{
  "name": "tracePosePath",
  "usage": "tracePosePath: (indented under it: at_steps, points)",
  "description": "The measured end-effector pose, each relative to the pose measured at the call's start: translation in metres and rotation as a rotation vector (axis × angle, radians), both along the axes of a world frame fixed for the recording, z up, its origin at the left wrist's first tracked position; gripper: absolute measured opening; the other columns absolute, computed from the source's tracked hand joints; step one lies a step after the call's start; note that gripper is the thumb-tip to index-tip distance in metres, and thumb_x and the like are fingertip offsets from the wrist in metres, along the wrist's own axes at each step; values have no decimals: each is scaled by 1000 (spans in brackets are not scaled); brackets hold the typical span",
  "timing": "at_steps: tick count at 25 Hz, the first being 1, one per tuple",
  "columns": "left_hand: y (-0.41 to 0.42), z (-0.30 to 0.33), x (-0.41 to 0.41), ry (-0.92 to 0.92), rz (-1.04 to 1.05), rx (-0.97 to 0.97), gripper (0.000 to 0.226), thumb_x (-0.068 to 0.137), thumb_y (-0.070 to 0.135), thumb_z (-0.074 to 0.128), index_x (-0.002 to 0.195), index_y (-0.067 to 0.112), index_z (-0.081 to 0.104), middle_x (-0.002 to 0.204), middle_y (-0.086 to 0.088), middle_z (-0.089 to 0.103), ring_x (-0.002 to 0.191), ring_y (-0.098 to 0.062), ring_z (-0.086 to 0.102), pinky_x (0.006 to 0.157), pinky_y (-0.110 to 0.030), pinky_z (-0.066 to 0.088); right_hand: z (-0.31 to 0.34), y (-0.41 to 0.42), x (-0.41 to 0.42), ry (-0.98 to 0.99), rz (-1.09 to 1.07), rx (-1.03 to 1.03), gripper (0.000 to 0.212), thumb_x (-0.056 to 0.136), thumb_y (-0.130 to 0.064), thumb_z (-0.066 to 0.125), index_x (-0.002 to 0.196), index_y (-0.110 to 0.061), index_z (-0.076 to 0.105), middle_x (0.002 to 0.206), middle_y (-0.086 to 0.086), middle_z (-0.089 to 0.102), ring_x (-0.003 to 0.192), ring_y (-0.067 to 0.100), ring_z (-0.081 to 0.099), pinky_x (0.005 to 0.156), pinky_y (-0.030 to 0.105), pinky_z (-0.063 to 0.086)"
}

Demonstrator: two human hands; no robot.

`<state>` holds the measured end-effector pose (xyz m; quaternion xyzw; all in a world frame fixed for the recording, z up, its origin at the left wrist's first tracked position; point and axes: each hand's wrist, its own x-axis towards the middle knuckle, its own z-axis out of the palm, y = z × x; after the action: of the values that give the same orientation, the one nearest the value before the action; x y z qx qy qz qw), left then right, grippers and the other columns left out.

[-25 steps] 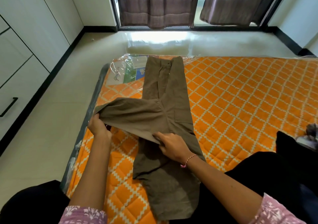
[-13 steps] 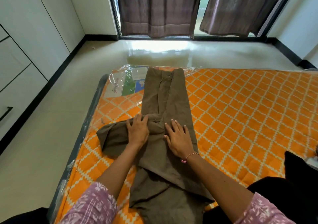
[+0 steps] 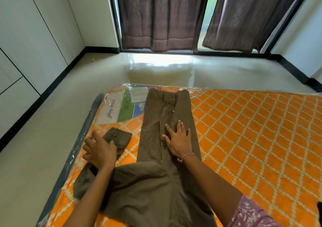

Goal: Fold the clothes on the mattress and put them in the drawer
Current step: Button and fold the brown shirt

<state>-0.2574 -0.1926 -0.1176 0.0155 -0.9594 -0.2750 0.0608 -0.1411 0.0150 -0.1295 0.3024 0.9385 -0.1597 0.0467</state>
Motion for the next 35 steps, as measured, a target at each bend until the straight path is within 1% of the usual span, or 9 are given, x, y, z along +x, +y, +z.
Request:
tracePosePath:
  at_steps: [3,7,9,15,17,20,26,31,35]
  points:
    - [69,-2,15,30,-406,263,29,91,8,57,118,-1,58,114,-20,60,101,-30,58,86,-39,47,9,11,-20,114,-111,9,48,101,-24,34,148,-15,28,158,8,20,146,20,16,118,43,13]
    - [182,23,11,-1059,-452,897,35,98,34,47,106,4,63,94,-9,65,80,-16,60,62,-23,50,6,12,-14,390,-140,-132,53,98,-13,35,150,-20,24,155,1,28,144,13,23,118,35,11]
    - [216,24,-3,-1290,-477,982,34,93,40,54,91,8,67,83,-6,69,75,-16,66,63,-25,54,5,16,-6,553,-125,-210,56,100,-16,38,151,-25,17,151,-1,36,139,13,32,119,36,14]
    - [268,14,-42,-956,-259,1432,31,87,11,63,117,10,58,110,-16,65,98,-30,60,86,-40,51,2,51,-12,697,-176,-156,58,100,-27,44,147,-28,12,154,4,30,143,19,26,117,39,25]
    - [266,9,-63,-717,-314,1370,57,83,-2,64,133,19,46,114,-8,61,103,-28,58,84,-40,52,-8,57,-18,451,-115,-65,62,100,-43,35,149,-31,-1,161,0,7,148,16,4,120,41,11]
    - [252,1,-75,-858,-301,1118,76,78,-2,70,142,14,34,127,-14,55,112,-31,57,90,-45,51,-23,60,-28,125,-45,13,68,95,-61,21,150,-34,-11,158,0,-19,146,19,-19,115,54,-4]
    - [247,1,-92,-601,-245,1030,86,85,0,64,151,18,13,133,-15,44,120,-29,49,102,-47,44,-34,58,-38,6,75,79,69,92,-67,15,149,-37,-10,158,0,-21,144,20,-23,111,58,-15]
    - [209,-29,-70,29,-739,266,49,97,18,48,144,18,37,143,-13,40,133,-30,38,107,-39,33,-37,45,-52,25,188,95,70,92,-66,18,151,-35,-5,159,-1,-18,145,17,-20,110,58,-16]
    - [193,-40,-77,-163,-1060,-391,53,103,39,24,152,27,7,160,-4,12,147,-21,7,116,-43,7,-28,35,-52,-52,212,91,76,94,-63,20,152,-21,-4,160,1,-12,147,13,-14,113,55,-13]
